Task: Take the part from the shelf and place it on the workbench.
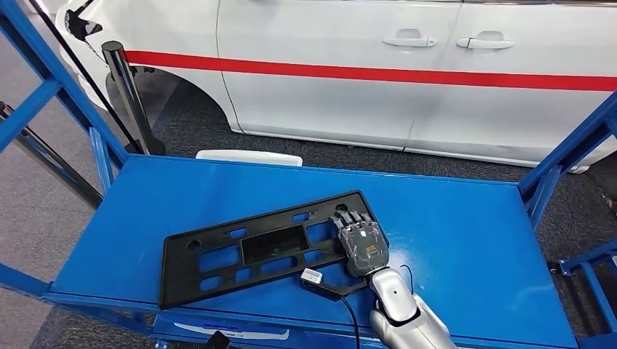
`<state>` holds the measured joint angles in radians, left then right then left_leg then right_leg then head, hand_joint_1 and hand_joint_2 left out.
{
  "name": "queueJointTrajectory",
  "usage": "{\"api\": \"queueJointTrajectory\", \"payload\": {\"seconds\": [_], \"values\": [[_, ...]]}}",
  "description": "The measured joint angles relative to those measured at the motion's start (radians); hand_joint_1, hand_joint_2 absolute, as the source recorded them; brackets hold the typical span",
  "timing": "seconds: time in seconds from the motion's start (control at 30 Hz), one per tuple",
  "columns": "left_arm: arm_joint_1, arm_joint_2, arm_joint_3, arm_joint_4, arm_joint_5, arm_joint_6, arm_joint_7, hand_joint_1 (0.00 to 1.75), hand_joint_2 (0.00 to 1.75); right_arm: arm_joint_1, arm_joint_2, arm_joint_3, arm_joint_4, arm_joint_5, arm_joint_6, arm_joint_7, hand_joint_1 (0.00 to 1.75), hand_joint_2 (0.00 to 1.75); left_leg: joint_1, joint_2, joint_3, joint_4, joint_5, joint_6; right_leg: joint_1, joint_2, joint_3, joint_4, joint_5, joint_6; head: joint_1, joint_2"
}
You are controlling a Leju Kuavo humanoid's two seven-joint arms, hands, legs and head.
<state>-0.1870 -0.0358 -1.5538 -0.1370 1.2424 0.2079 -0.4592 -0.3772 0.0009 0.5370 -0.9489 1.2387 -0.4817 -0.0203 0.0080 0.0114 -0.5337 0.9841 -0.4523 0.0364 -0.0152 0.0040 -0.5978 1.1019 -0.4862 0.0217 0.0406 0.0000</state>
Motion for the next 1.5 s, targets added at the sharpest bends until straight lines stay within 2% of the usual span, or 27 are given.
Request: {"api": "queueJointTrajectory", "payload": {"seconds": [0.07, 0.17, 0.2, 0.27, 0.33, 0.37, 0.4, 0.43, 0.5, 0.57, 0.67, 0.73, 0.77, 0.83, 0.87, 0.9, 0.93, 1.0, 1.07, 1.13, 1.23, 1.27, 1.37, 1.4, 1.43, 1.47, 1.5], "values": [[-0.001, 0.000, 0.000, 0.000, 0.002, 0.001, -0.004, 0.00, 0.00, -0.001, 0.000, -0.008, -0.003, -0.002, 0.000, -0.006, 1.75, 1.75, -0.003, -0.004, -0.004, 0.011, -0.006, -0.011, 0.002, 0.000, 0.037, -0.077, 0.020, -0.010, 0.000, 0.000], [-0.001, 0.000, 0.000, 0.000, 0.003, 0.003, -0.009, 0.00, 0.00, -0.002, 0.000, -0.015, -0.018, -0.004, -0.001, -0.008, 1.75, 1.75, 0.000, -0.006, -0.005, 0.014, -0.008, -0.028, 0.005, -0.002, 0.039, -0.087, 0.021, -0.028, 0.000, 0.000], [-0.001, 0.000, 0.000, 0.000, 0.005, 0.004, -0.011, 0.00, 0.00, -0.001, 0.000, -0.016, -0.025, -0.005, -0.001, -0.009, 1.75, 1.75, 0.002, -0.006, -0.010, 0.026, -0.018, -0.033, 0.004, -0.003, 0.040, -0.090, 0.025, -0.034, -0.001, 0.000], [0.000, 0.000, 0.000, 0.000, 0.008, 0.004, -0.014, 0.00, 0.00, 0.002, 0.000, -0.019, -0.042, -0.005, -0.005, -0.008, 1.75, 1.75, 0.005, -0.007, -0.047, 0.107, -0.069, -0.043, -0.002, -0.007, 0.041, -0.096, 0.030, -0.044, -0.002, 0.000], [0.003, 0.000, 0.000, 0.000, 0.011, 0.005, -0.016, 0.00, 0.00, 0.012, -0.003, -0.026, -0.061, -0.001, -0.017, -0.006, 1.75, 1.75, 0.008, -0.007, -0.110, 0.242, -0.133, -0.051, -0.002, -0.009, 0.037, -0.096, 0.032, -0.046, -0.003, 0.000], [0.006, 0.000, 0.000, 0.000, 0.013, 0.005, -0.017, 0.00, 0.00, 0.019, -0.004, -0.030, -0.072, 0.003, -0.026, -0.004, 1.75, 1.75, 0.010, -0.007, -0.133, 0.289, -0.146, -0.054, -0.002, -0.009, 0.036, -0.095, 0.032, -0.046, -0.003, 0.000], [0.009, 0.000, 0.000, 0.000, 0.015, 0.005, -0.018, 0.00, 0.00, 0.028, -0.006, -0.034, -0.086, 0.008, -0.036, -0.001, 1.75, 1.75, 0.012, -0.007, -0.139, 0.300, -0.138, -0.055, -0.002, -0.009, 0.036, -0.095, 0.031, -0.046, -0.003, 0.000], [0.011, 0.000, 0.000, 0.000, 0.018, 0.006, -0.019, 0.00, 0.00, 0.038, -0.009, -0.037, -0.103, 0.012, -0.043, 0.001, 1.75, 1.75, 0.013, -0.006, -0.124, 0.268, -0.111, -0.056, -0.002, -0.009, 0.037, -0.095, 0.031, -0.045, -0.003, 0.000], [0.012, 0.000, 0.000, 0.000, 0.023, 0.008, -0.022, 0.00, 0.00, 0.057, -0.013, -0.043, -0.136, 0.018, -0.052, 0.005, 1.75, 1.75, 0.014, -0.006, -0.058, 0.126, -0.040, -0.053, -0.003, -0.008, 0.038, -0.093, 0.029, -0.039, -0.003, 0.000], [0.011, 0.001, 0.000, 0.000, 0.023, 0.009, -0.023, 0.00, 0.00, 0.072, -0.017, -0.049, -0.162, 0.019, -0.053, 0.008, 1.75, 1.75, 0.011, -0.008, -0.016, 0.028, -0.009, -0.044, -0.001, -0.006, 0.034, -0.090, 0.029, -0.027, -0.003, 0.000], [0.013, 0.001, 0.000, 0.000, 0.024, 0.012, -0.024, 0.00, 0.00, 0.089, -0.023, -0.057, -0.187, 0.020, -0.055, 0.010, 1.75, 1.75, 0.007, -0.010, -0.017, 0.014, -0.005, -0.024, 0.000, -0.005, 0.028, -0.092, 0.032, -0.007, -0.002, 0.000], [0.011, 0.001, 0.000, 0.000, 0.026, 0.014, -0.025, 0.00, 0.00, 0.100, -0.027, -0.060, -0.204, 0.021, -0.063, 0.011, 1.75, 1.75, 0.009, -0.009, -0.016, 0.005, 0.001, -0.008, -0.002, -0.004, 0.013, -0.061, 0.008, 0.002, -0.002, 0.000], [0.011, 0.001, 0.000, 0.000, 0.028, 0.015, -0.026, 0.00, 0.00, 0.108, -0.029, -0.062, -0.219, 0.022, -0.070, 0.011, 1.75, 1.75, 0.010, -0.009, -0.016, 0.002, 0.004, 0.000, -0.004, -0.004, -0.009, -0.015, -0.020, 0.005, -0.001, 0.000], [0.013, 0.001, 0.000, 0.000, 0.033, 0.016, -0.028, 0.00, 0.00, 0.132, -0.033, -0.065, -0.259, 0.022, -0.084, 0.011, 1.75, 1.75, 0.006, -0.008, -0.019, 0.003, 0.003, 0.007, -0.004, -0.004, -0.074, 0.119, -0.084, 0.008, -0.001, 0.000], [0.015, 0.001, 0.000, 0.000, 0.035, 0.017, -0.030, 0.00, 0.00, 0.145, -0.034, -0.066, -0.284, 0.022, -0.089, 0.011, 1.75, 1.75, 0.003, -0.008, -0.020, 0.004, 0.002, 0.009, -0.004, -0.004, -0.103, 0.175, -0.101, 0.009, -0.001, 0.000], [0.017, 0.001, 0.000, 0.000, 0.038, 0.017, -0.031, 0.00, 0.00, 0.157, -0.036, -0.066, -0.313, 0.021, -0.093, 0.012, 1.75, 1.75, 0.002, -0.009, -0.020, 0.006, 0.000, 0.010, -0.004, -0.004, -0.117, 0.198, -0.098, 0.009, -0.001, 0.000], [0.019, 0.001, 0.000, 0.000, 0.040, 0.017, -0.032, 0.00, 0.00, 0.168, -0.038, -0.067, -0.343, 0.020, -0.095, 0.013, 1.75, 1.75, 0.001, -0.010, -0.019, 0.009, -0.003, 0.010, -0.004, -0.004, -0.112, 0.183, -0.075, 0.007, -0.001, 0.000], [0.021, 0.001, 0.000, 0.000, 0.043, 0.016, -0.035, 0.00, 0.00, 0.185, -0.042, -0.068, -0.411, 0.018, -0.101, 0.015, 1.75, 1.75, 0.000, -0.013, -0.018, 0.018, -0.011, 0.006, -0.004, -0.004, -0.060, 0.061, -0.003, 0.001, -0.001, 0.000], [0.022, 0.001, 0.000, 0.000, 0.044, 0.013, -0.037, 0.00, 0.00, 0.196, -0.045, -0.069, -0.478, 0.021, -0.110, 0.014, 1.75, 1.75, -0.003, -0.014, -0.023, 0.031, -0.021, -0.003, 0.001, -0.004, -0.015, -0.041, 0.030, -0.007, -0.001, 0.000], [0.025, 0.001, 0.000, 0.000, 0.044, 0.009, -0.040, 0.00, 0.00, 0.205, -0.046, -0.069, -0.538, 0.039, -0.123, 0.015, 1.75, 1.75, -0.006, -0.015, -0.027, 0.036, -0.025, -0.014, 0.006, -0.003, -0.007, -0.060, 0.026, -0.014, -0.001, 0.000], [0.026, 0.001, 0.000, 0.000, 0.044, 0.005, -0.040, 0.00, 0.00, 0.212, -0.047, -0.068, -0.610, 0.080, -0.138, 0.019, 1.75, 1.75, -0.003, -0.015, -0.035, 0.056, -0.044, -0.031, -0.001, -0.003, -0.004, -0.067, 0.029, -0.031, -0.002, 0.000], [0.026, 0.001, 0.000, 0.000, 0.044, 0.005, -0.040, 0.00, 0.00, 0.213, -0.047, -0.067, -0.627, 0.091, -0.141, 0.019, 1.75, 1.75, -0.002, -0.015, -0.051, 0.094, -0.066, -0.037, -0.003, -0.004, -0.001, -0.070, 0.030, -0.036, -0.002, 0.000], [0.027, 0.001, 0.000, 0.000, 0.044, 0.004, -0.040, 0.00, 0.00, 0.214, -0.047, -0.061, -0.664, 0.123, -0.153, 0.027, 1.75, 1.75, 0.004, -0.014, -0.144, 0.282, -0.148, -0.052, -0.004, -0.006, 0.000, -0.071, 0.027, -0.042, -0.003, 0.000], [0.029, 0.001, 0.000, 0.000, 0.044, 0.004, -0.039, 0.00, 0.00, 0.214, -0.047, -0.059, -0.673, 0.136, -0.157, 0.031, 1.75, 1.75, 0.005, -0.014, -0.163, 0.315, -0.151, -0.054, -0.004, -0.006, 0.001, -0.071, 0.027, -0.043, -0.003, 0.000], [0.030, 0.001, 0.000, 0.000, 0.044, 0.004, -0.039, 0.00, 0.00, 0.214, -0.047, -0.057, -0.682, 0.147, -0.159, 0.034, 1.75, 1.75, 0.006, -0.014, -0.163, 0.309, -0.134, -0.055, -0.004, -0.005, 0.002, -0.070, 0.026, -0.043, -0.003, 0.000], [0.030, 0.001, 0.000, 0.000, 0.045, 0.004, -0.039, 0.00, 0.00, 0.214, -0.047, -0.056, -0.690, 0.157, -0.160, 0.037, 1.75, 1.75, 0.007, -0.014, -0.143, 0.263, -0.099, -0.054, -0.004, -0.004, 0.005, -0.070, 0.025, -0.042, -0.003, 0.000], [0.029, 0.001, 0.000, 0.000, 0.045, 0.004, -0.039, 0.00, 0.00, 0.214, -0.047, -0.055, -0.698, 0.164, -0.160, 0.039, 1.75, 1.75, 0.007, -0.014, -0.111, 0.191, -0.058, -0.051, -0.004, -0.004, 0.008, -0.070, 0.023, -0.040, -0.003, 0.000]]}}
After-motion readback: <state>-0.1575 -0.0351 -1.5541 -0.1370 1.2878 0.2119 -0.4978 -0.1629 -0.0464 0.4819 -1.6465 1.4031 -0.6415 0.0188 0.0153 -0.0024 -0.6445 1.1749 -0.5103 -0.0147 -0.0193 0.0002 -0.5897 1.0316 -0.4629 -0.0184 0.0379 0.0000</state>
